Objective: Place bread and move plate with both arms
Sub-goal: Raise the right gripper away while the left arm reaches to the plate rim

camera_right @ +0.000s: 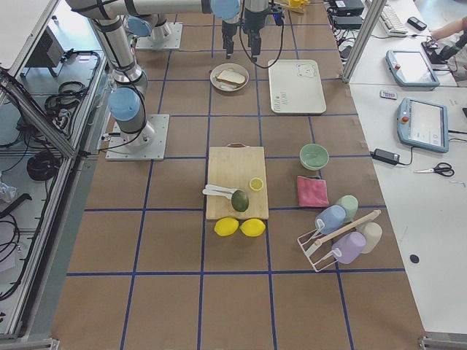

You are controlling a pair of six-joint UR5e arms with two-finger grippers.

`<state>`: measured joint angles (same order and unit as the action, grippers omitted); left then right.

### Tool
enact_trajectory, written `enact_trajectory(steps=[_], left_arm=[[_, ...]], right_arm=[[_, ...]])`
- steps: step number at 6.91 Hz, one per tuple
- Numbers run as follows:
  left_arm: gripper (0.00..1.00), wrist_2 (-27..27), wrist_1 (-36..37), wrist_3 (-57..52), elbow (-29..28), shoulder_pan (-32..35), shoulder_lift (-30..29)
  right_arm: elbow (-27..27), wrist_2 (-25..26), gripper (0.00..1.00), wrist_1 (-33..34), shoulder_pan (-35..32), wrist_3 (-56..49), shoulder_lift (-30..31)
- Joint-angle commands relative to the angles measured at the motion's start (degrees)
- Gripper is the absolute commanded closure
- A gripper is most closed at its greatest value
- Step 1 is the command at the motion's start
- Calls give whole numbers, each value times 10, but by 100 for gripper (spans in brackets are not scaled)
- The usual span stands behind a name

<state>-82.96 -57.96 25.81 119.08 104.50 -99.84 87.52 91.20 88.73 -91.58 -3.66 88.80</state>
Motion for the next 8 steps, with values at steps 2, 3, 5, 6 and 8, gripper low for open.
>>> enact_trajectory(steps=[2,3,5,6,8], left_arm=[[0,1,18,25,7,21,-29],[12,2,37,26,7,21,-39],[48,1,47,26,7,21,-45],[71,1,47,26,7,20,-44],[89,1,47,25,6,20,-45]], right_arm=[[2,-12,0,5,0,-3,2],[3,-10,0,6,0,-1,2],[2,-10,0,10,1,2,1],[3,-9,0,26,1,3,1],[3,-9,0,31,2,0,1]])
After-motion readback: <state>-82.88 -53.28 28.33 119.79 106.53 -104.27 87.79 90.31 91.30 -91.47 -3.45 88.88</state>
